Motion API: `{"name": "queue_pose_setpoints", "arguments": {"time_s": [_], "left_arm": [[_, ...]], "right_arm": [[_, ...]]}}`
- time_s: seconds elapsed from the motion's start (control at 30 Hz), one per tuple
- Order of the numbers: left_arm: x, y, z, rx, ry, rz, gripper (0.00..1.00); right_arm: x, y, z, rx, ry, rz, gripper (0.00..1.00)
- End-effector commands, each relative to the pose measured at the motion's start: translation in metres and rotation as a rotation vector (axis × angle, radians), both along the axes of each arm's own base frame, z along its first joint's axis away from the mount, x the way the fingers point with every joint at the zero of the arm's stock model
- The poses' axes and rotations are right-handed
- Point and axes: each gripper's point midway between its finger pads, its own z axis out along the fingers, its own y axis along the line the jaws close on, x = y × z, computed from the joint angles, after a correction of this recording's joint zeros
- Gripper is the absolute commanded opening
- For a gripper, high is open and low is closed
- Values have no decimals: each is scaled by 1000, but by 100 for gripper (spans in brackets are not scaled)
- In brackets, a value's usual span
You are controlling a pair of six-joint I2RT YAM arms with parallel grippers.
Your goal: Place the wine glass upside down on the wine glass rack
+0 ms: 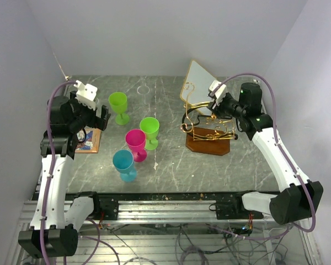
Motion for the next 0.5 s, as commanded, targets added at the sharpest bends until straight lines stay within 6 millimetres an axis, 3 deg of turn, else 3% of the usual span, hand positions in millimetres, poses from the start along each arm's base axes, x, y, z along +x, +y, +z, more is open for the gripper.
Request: {"name": "queue_pose_setpoints", "arguments": {"time_s": [0.0,0.17,0.47], "left_arm": [[8,8,-5,26,-12,27,99],[22,31,-12,8,27,183,99],[39,69,-19,-51,89,360,98]], "right_arm": [[14,5,-3,-18,-30,27,45],[8,14,-3,-46,-10,113,48],[4,11,-3,-91,19,126,61]]}}
